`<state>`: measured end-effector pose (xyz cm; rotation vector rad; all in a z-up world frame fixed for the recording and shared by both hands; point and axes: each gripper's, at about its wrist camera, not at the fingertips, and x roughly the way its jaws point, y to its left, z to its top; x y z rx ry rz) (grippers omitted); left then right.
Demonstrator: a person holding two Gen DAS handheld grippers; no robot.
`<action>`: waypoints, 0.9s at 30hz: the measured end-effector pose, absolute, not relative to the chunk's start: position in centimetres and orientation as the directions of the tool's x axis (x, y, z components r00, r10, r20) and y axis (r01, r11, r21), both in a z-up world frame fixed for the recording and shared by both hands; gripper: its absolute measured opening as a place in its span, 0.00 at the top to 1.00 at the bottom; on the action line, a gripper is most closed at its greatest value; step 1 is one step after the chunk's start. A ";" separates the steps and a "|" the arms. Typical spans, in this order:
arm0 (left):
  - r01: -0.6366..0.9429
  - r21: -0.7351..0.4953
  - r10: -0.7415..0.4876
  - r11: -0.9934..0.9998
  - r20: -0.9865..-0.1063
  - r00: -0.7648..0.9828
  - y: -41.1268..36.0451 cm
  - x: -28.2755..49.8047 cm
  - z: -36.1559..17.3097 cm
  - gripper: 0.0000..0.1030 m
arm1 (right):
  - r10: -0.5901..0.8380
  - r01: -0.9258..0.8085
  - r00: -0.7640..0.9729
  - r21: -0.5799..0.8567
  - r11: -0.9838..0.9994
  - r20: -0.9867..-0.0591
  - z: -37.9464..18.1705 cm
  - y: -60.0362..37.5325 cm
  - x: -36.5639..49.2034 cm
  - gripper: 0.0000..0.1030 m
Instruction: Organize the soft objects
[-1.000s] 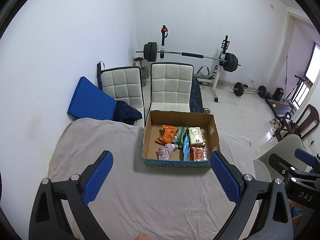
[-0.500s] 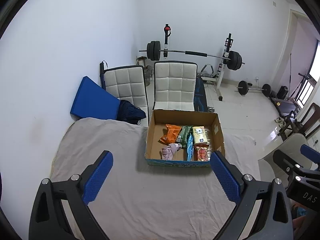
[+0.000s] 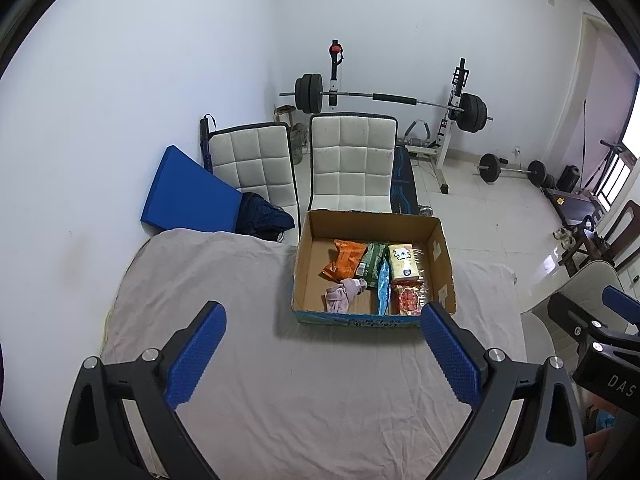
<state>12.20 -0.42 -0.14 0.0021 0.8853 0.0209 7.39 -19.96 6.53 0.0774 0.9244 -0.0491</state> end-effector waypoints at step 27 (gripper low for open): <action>0.011 0.002 -0.005 1.000 -0.763 0.647 -0.9 12.6 0.3 0.03 | -0.012 0.097 0.598 0.057 0.994 -0.801 6.1 -20.5 7.7 0.00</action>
